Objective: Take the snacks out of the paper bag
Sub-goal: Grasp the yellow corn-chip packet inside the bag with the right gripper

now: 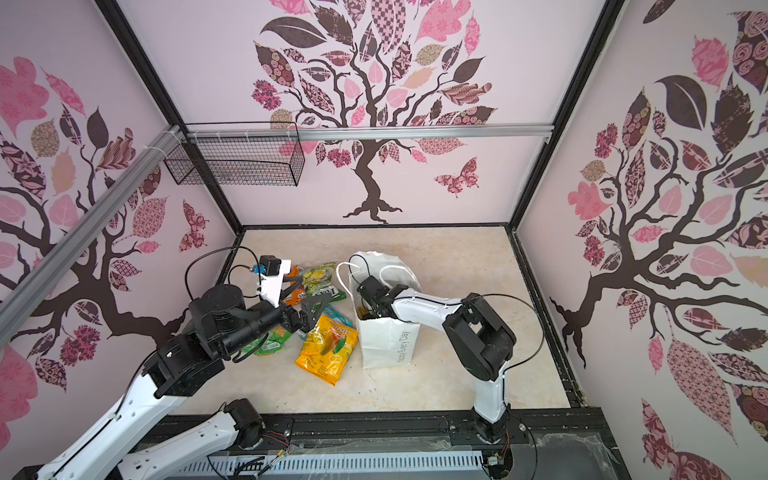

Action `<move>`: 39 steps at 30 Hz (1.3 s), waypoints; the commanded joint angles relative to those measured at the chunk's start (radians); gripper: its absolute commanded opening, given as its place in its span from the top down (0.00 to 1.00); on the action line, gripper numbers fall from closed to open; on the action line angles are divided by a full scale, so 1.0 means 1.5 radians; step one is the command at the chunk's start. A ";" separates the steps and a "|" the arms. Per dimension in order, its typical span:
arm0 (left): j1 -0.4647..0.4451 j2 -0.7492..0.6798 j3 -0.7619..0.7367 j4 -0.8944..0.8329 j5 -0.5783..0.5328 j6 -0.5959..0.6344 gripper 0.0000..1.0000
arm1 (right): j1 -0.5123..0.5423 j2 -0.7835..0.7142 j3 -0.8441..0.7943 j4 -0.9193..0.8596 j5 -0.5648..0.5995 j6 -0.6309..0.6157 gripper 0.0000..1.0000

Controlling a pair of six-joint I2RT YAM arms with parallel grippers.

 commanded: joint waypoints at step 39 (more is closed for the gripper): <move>0.003 -0.019 -0.015 0.002 -0.007 -0.008 0.02 | 0.001 -0.239 0.079 -0.041 0.077 0.000 0.89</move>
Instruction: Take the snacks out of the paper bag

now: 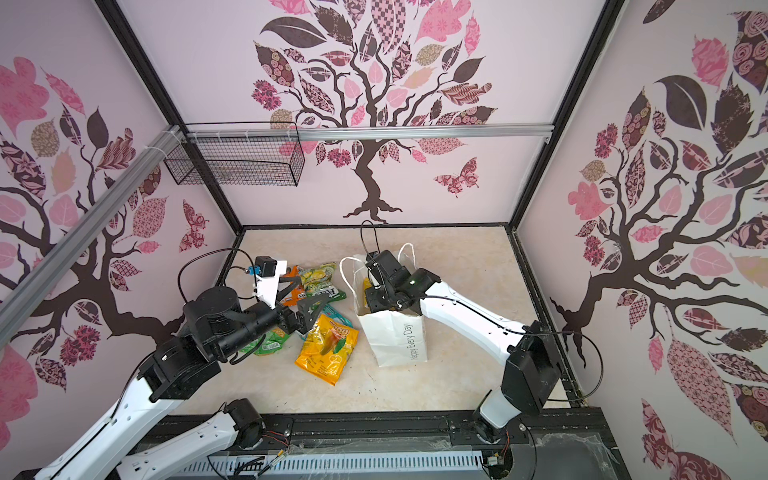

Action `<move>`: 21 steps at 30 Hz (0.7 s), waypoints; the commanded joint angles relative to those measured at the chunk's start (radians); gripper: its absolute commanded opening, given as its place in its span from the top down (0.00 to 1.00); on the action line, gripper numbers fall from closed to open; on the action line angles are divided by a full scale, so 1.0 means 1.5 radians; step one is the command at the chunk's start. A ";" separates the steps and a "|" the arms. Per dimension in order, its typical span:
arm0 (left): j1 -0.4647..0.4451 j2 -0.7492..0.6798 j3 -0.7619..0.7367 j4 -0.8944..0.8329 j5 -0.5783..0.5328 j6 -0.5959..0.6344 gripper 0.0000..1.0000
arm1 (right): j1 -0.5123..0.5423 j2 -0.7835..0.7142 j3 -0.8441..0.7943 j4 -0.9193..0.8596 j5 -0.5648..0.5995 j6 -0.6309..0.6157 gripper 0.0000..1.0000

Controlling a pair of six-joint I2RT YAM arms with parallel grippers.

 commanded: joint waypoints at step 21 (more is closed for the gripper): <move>-0.088 0.223 -0.070 0.150 0.155 -0.250 0.09 | -0.012 -0.041 -0.052 0.099 -0.028 0.068 0.91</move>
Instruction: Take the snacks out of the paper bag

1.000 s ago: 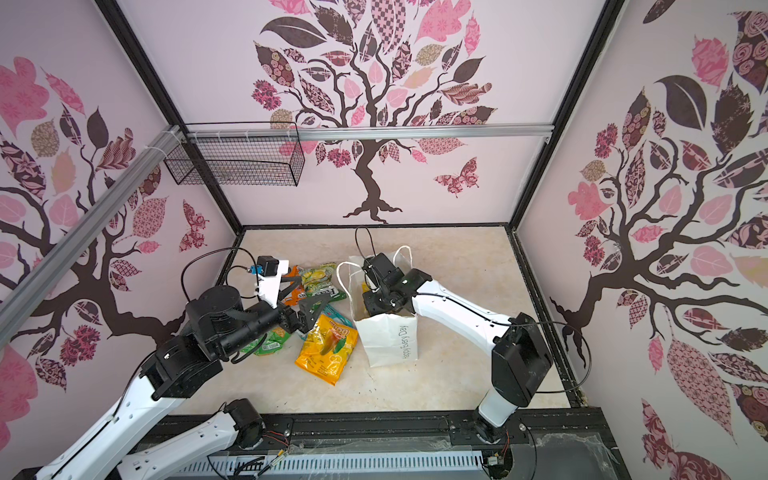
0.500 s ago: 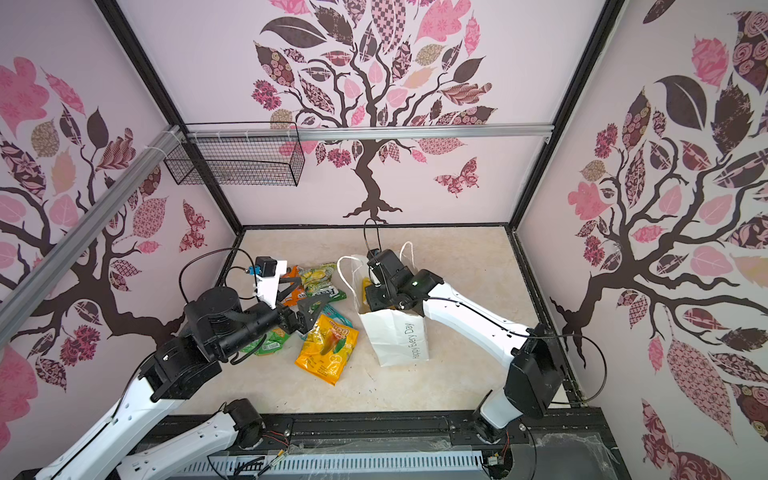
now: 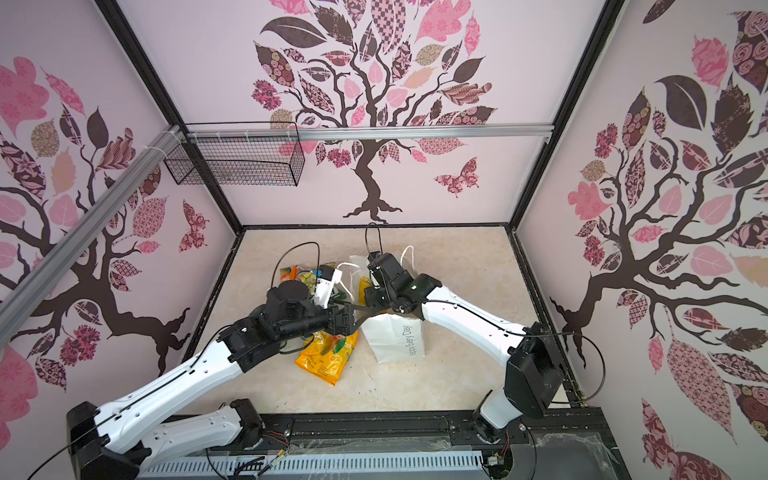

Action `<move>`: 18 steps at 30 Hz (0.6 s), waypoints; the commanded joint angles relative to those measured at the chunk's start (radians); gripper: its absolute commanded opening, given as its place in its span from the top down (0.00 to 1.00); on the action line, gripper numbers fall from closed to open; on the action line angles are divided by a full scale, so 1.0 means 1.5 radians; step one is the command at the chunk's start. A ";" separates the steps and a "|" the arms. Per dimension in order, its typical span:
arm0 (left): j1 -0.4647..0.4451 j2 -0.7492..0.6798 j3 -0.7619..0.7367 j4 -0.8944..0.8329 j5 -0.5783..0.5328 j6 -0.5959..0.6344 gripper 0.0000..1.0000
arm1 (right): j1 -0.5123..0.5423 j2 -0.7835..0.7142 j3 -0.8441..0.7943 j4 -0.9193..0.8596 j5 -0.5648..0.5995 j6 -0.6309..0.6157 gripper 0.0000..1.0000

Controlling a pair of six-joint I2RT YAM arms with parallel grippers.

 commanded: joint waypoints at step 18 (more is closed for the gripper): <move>-0.021 0.027 0.058 -0.098 -0.150 0.107 0.11 | -0.077 -0.067 0.104 -0.054 -0.028 0.016 0.91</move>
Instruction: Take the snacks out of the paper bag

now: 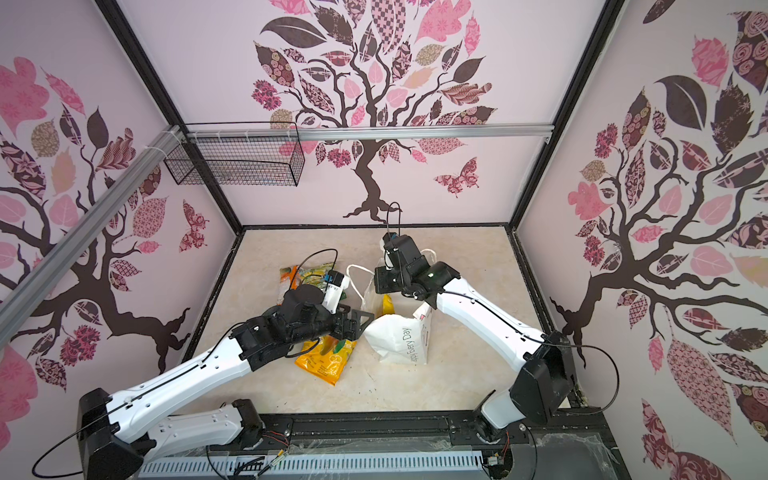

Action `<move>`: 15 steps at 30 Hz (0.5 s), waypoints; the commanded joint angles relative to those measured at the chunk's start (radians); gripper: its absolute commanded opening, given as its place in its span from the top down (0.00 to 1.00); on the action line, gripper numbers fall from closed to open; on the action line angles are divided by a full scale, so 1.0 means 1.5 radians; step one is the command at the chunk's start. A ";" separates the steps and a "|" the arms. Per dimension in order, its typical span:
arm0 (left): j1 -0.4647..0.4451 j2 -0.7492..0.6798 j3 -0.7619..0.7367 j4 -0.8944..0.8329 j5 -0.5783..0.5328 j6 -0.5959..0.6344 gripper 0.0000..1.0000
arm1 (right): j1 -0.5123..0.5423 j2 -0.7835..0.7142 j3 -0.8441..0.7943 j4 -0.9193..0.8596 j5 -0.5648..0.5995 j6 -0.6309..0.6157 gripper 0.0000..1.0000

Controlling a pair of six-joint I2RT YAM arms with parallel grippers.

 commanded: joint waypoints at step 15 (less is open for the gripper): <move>-0.001 -0.008 0.023 0.015 0.011 0.022 0.08 | -0.031 0.001 -0.026 -0.058 -0.049 -0.055 0.57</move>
